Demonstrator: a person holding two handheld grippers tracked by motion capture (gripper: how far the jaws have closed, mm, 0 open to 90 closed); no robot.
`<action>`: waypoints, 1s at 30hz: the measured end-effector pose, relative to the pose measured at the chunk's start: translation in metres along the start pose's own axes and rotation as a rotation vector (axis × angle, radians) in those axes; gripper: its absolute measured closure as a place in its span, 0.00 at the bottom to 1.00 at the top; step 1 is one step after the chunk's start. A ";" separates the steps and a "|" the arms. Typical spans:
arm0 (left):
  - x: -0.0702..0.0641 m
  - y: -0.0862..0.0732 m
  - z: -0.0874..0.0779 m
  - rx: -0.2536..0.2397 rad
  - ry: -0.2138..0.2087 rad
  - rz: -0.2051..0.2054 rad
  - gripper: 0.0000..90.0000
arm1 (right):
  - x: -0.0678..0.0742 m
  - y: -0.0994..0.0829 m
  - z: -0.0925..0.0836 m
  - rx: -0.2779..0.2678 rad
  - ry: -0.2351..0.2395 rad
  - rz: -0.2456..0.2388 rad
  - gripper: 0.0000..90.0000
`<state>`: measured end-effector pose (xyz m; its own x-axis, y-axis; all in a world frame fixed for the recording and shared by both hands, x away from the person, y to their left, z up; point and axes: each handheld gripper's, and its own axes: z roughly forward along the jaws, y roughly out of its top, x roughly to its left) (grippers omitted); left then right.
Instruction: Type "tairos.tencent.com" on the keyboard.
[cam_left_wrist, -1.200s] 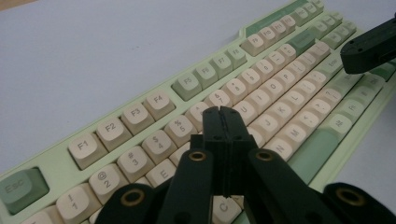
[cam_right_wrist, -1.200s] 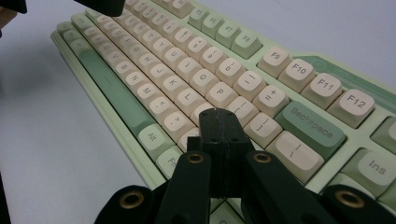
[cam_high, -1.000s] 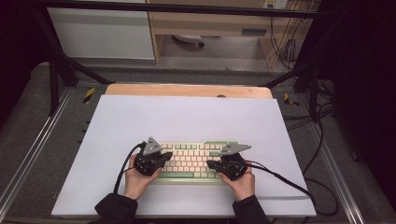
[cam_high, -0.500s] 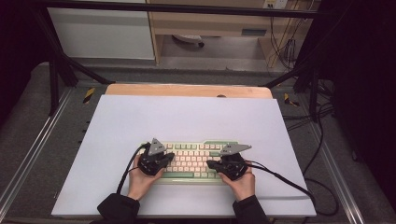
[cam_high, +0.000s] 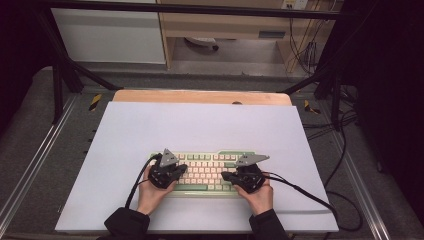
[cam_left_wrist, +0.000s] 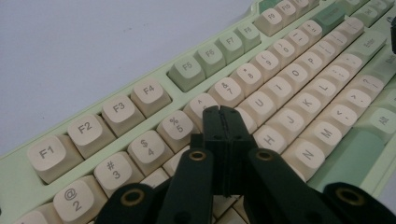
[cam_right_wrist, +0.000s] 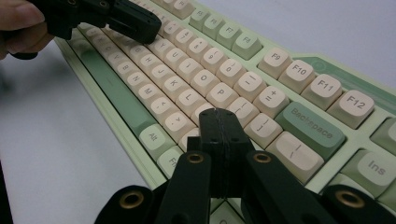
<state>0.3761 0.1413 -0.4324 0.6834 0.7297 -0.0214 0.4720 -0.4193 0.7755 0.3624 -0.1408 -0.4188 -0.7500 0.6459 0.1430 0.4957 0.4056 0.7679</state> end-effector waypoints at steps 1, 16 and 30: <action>0.000 0.000 -0.001 -0.002 -0.002 0.002 1.00 | 0.000 0.000 0.000 0.002 0.000 0.000 1.00; 0.000 -0.002 -0.019 -0.023 -0.019 0.008 1.00 | -0.001 0.000 -0.002 0.001 -0.002 0.002 1.00; 0.018 -0.008 -0.039 -0.037 0.012 -0.024 1.00 | -0.001 -0.001 -0.001 0.000 -0.004 0.004 1.00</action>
<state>0.3632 0.1793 -0.4144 0.6650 0.7462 -0.0327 0.4673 -0.3815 0.7976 0.3623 -0.1426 -0.4188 -0.7462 0.6502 0.1432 0.4984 0.4028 0.7677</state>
